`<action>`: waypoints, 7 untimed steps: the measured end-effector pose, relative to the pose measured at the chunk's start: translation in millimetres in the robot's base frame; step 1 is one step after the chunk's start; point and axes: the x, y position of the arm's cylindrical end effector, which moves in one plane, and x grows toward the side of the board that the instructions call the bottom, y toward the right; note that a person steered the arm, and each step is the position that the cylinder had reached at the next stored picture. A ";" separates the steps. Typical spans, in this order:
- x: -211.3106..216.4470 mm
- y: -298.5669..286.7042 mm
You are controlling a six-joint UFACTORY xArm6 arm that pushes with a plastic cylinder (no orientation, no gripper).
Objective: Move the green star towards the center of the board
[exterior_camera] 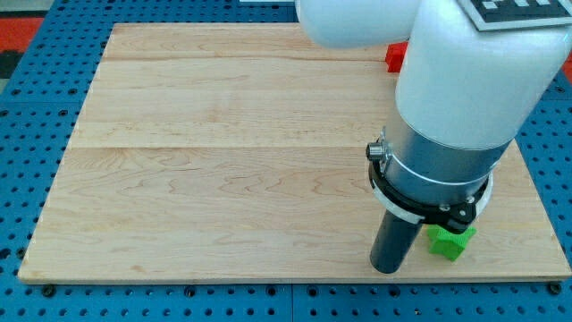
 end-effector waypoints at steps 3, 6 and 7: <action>1.6 -6.4; 14.1 -9.2; 14.1 -9.1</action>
